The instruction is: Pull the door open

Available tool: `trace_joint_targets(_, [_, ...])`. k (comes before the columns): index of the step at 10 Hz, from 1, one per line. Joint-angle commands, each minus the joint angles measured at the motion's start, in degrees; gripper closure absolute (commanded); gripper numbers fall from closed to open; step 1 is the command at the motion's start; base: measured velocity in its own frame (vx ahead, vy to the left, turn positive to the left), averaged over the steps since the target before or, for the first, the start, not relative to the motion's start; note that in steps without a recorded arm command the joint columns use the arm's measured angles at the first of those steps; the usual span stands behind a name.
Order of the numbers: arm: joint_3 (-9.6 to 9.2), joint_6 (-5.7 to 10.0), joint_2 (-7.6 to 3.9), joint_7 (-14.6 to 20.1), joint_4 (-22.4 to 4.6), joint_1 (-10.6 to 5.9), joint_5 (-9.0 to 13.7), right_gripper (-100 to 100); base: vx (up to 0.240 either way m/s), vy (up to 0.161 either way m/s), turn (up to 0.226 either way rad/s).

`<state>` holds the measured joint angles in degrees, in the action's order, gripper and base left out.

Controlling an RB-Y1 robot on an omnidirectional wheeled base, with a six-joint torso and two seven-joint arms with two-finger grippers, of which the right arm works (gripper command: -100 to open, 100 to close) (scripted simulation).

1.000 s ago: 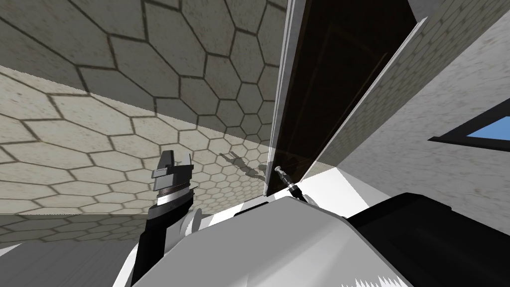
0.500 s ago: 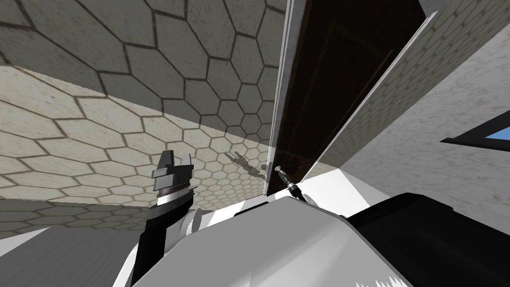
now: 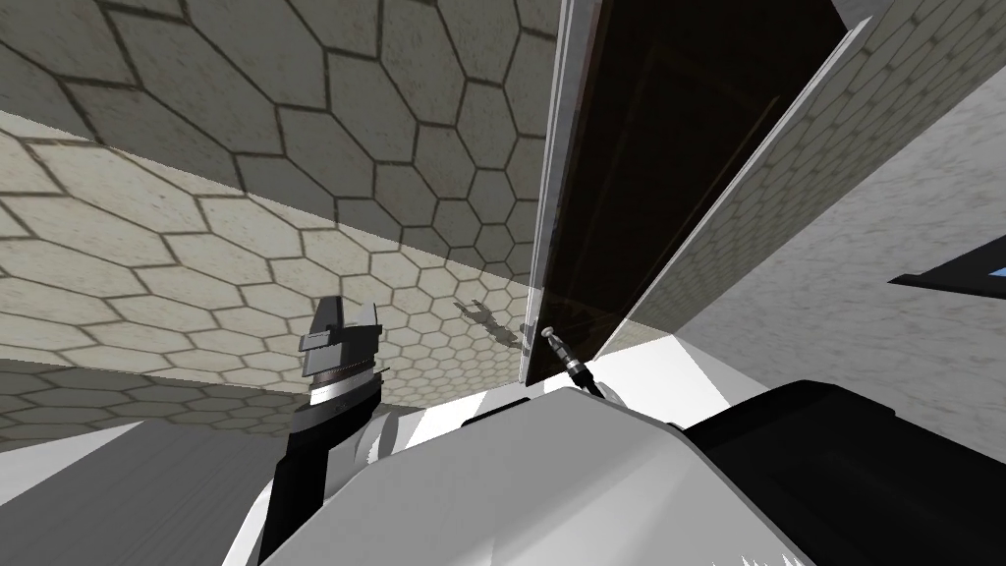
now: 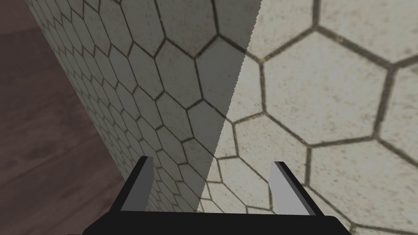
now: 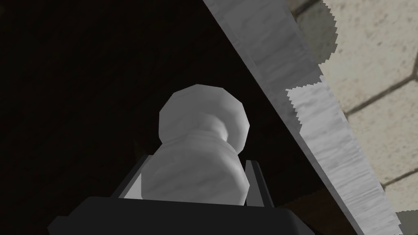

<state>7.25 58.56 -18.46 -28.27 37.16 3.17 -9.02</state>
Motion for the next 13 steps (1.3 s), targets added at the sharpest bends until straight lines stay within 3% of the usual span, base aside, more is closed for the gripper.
trace_joint_targets(1, [-0.69, 0.12, 0.25, 2.86, -0.56, -0.37, 0.96, 100, -0.043, -0.018, 0.060])
trace_joint_targets(11, [-2.85, -0.82, 0.17, 15.00, -0.75, -1.28, 5.61, 100, -0.043, -0.021, 0.051])
trace_joint_targets(13, [-3.76, -1.21, 0.13, 18.67, -0.84, -1.66, 7.56, 100, -0.063, -0.032, 0.082])
